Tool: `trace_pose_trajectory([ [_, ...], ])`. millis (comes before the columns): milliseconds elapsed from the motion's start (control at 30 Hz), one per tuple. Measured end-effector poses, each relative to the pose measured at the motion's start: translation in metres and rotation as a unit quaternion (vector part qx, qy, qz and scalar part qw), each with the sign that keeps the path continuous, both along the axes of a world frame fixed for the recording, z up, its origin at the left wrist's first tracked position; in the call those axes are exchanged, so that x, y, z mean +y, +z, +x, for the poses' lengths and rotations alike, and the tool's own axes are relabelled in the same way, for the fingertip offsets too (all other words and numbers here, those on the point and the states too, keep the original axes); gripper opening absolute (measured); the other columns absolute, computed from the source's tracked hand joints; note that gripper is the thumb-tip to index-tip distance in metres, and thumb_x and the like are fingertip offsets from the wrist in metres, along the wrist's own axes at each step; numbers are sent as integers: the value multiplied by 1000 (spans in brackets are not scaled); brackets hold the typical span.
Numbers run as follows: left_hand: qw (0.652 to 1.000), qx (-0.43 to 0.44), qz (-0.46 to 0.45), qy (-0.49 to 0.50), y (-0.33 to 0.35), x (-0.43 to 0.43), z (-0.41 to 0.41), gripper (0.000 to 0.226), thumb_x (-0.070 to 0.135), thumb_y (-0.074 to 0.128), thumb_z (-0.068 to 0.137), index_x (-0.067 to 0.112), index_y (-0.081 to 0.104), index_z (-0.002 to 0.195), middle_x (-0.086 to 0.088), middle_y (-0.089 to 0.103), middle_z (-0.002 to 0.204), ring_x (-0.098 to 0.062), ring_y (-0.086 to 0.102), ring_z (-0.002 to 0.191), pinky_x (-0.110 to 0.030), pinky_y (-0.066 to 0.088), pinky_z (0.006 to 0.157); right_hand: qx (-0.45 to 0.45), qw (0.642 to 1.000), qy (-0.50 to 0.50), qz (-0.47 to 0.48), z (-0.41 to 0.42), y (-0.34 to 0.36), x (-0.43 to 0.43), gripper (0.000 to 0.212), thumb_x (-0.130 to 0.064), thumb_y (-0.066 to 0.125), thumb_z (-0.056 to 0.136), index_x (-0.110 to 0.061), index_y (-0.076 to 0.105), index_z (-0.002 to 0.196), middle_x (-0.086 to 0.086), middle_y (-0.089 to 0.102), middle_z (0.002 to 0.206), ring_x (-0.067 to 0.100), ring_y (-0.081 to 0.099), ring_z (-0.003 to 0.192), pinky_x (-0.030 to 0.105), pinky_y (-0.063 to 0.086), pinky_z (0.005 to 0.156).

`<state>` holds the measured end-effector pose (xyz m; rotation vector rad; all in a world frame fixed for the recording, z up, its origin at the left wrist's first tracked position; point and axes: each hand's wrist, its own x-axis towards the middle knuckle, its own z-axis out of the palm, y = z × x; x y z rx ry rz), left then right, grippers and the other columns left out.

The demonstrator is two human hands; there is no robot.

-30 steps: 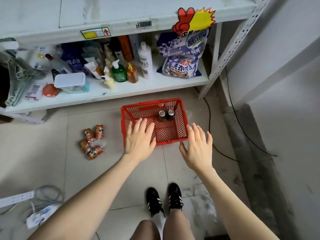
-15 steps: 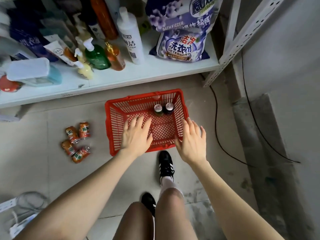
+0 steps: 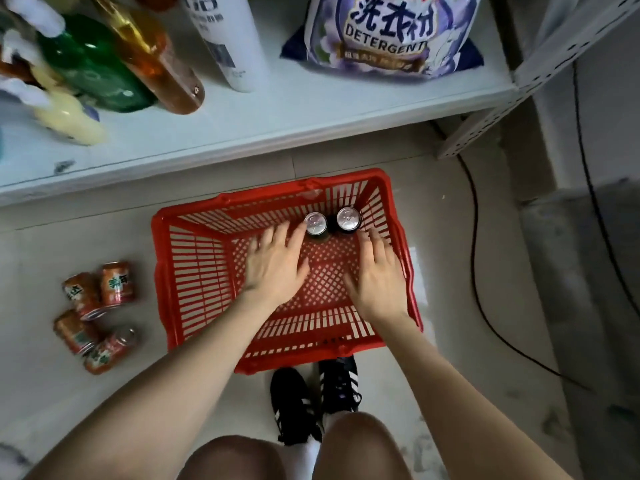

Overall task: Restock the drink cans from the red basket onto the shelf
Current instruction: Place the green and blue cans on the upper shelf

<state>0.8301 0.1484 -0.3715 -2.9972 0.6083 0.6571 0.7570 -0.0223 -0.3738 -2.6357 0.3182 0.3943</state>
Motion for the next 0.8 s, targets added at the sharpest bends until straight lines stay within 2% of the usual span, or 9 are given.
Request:
trace_pose_trajectory([
  [200,1000,17,-20,-2,-83,-12,22,70,45,50,93,23,19,152,-8,32,152,-28,35,135,-48,42,104,11,1000,-29,0,25,-84,1,79,-32,63,89,-7,22,152,18,25,157,34,28,143,44,26,117],
  [333,1000,18,-21,-5,-128,-18,35,78,45,54,92,26,12,154,-8,35,149,-27,37,132,-46,44,102,14,999,-44,4,40,-125,-2,84,-31,63,89,-11,14,154,15,21,159,32,27,143,45,36,112],
  [433,999,19,-31,-11,-153,-21,41,82,45,57,91,26,10,155,-8,36,146,-27,39,130,-45,45,101,5,998,-53,27,48,-151,-2,87,-25,65,88,-13,11,154,12,18,160,30,26,144,49,33,114],
  [567,998,22,-54,-8,-175,-23,46,81,41,60,91,25,12,154,-8,38,141,-26,40,127,-42,48,95,-28,996,-71,38,58,-175,-3,80,-20,66,87,-12,19,151,12,22,158,29,27,144,47,34,114],
  [667,997,28,-69,-5,-182,-28,49,82,37,66,88,24,17,153,-8,42,134,-27,44,124,-41,50,91,-52,996,-63,24,69,-184,-4,74,-15,68,85,-10,28,147,13,33,152,31,38,136,44,43,107],
  [800,993,53,-103,17,-182,-35,55,77,31,74,83,23,29,146,-10,45,133,-32,51,121,-40,50,91,-37,997,-55,38,82,-190,-7,73,-11,69,83,-11,31,144,11,41,142,31,42,128,43,47,100],
])
